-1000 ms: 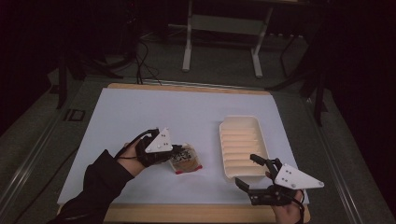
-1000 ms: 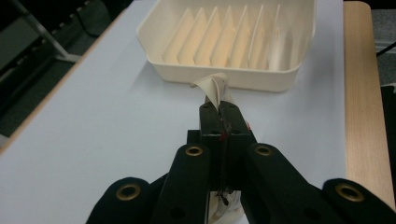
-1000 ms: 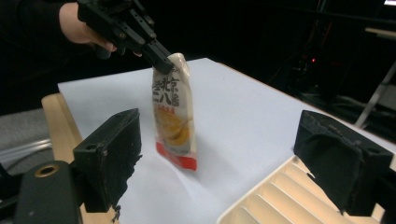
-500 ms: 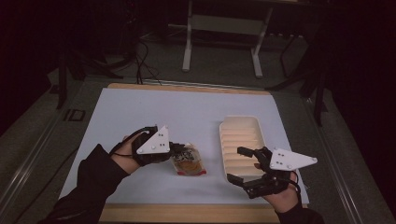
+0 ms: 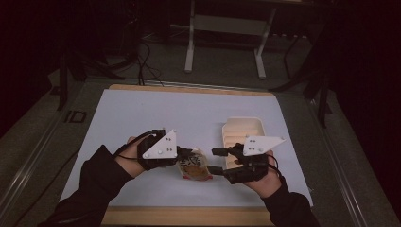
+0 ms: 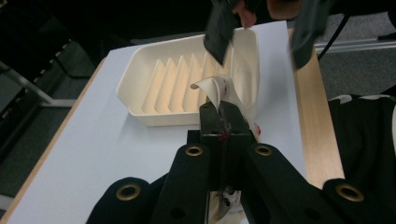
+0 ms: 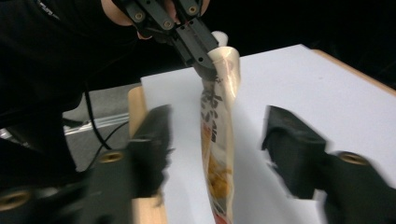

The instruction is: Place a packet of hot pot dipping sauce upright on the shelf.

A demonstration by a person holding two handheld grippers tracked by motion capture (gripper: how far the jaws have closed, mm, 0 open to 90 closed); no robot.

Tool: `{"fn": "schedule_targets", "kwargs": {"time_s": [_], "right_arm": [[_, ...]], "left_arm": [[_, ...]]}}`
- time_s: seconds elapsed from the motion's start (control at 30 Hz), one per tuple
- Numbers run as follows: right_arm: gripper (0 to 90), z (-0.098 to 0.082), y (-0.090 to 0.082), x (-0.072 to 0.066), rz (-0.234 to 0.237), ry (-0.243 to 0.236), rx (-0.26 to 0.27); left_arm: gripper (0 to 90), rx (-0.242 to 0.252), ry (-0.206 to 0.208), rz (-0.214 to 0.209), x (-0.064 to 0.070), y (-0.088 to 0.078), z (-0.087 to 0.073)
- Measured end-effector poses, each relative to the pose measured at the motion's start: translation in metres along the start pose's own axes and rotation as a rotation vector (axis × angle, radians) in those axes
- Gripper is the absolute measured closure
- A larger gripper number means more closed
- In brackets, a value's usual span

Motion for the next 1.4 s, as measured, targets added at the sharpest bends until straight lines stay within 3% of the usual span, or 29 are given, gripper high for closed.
{"fn": "schedule_targets", "kwargs": {"time_s": [0.37, 0.4, 0.5, 0.57, 0.87, 0.93, 0.97, 1.13, 1.17, 1.2, 1.27, 1.3, 1.4], "right_arm": [[63.7, 0.003, 0.021, 0.009, 0.024, 0.020, -0.052], [76.5, 0.003, 0.025, 0.009, 0.034, 0.017, -0.077], [85.9, 0.003, 0.027, 0.009, 0.048, 0.006, -0.101], [88.3, 0.004, 0.027, 0.009, 0.037, -0.007, -0.113], [89.9, 0.005, 0.024, 0.011, 0.065, 0.006, -0.104], [89.9, 0.006, 0.024, 0.011, 0.067, 0.009, -0.100], [90.0, 0.008, 0.021, 0.012, 0.063, 0.005, -0.093], [90.0, 0.011, 0.016, 0.014, 0.047, 0.001, -0.071], [90.0, 0.012, 0.013, 0.016, 0.041, -0.003, -0.063], [90.0, 0.013, 0.012, 0.016, 0.038, 0.000, -0.059], [90.0, 0.014, 0.011, 0.017, 0.035, -0.002, -0.057], [90.0, 0.015, 0.008, 0.019, 0.033, 0.000, -0.055], [90.0, 0.015, 0.006, 0.022, 0.029, 0.003, -0.053]], "left_arm": [[90.0, 0.011, 0.002, -0.015, 0.001, 0.004, 0.011], [90.0, 0.017, 0.003, -0.013, 0.000, 0.004, 0.012], [90.0, 0.012, 0.004, -0.008, 0.000, 0.005, 0.013], [90.0, 0.014, 0.002, -0.011, -0.001, 0.005, 0.012], [85.8, 0.052, -0.039, -0.051, -0.002, 0.003, 0.012], [81.2, 0.077, -0.055, -0.063, -0.003, 0.001, 0.012], [75.0, 0.103, -0.101, -0.073, -0.004, -0.003, 0.013], [62.4, 0.172, -0.148, -0.071, -0.006, -0.012, 0.014], [55.5, 0.188, -0.164, -0.060, -0.007, -0.014, 0.014], [51.8, 0.220, -0.170, -0.020, -0.009, -0.019, 0.013], [44.8, 0.236, -0.178, -0.004, -0.011, -0.021, 0.012], [38.4, 0.240, -0.196, 0.019, -0.013, -0.023, 0.011], [32.5, 0.261, -0.278, 0.059, -0.016, -0.030, 0.006]]}}
Point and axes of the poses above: each handheld gripper's, and its own axes: y roughly forward along the jaws, z roughly out of its top, x roughly to its right, the point moved 6 cm from there along y, roughly forward along the jaws, and after that the axes turned 8 degrees about y, right-handed, at the moved point
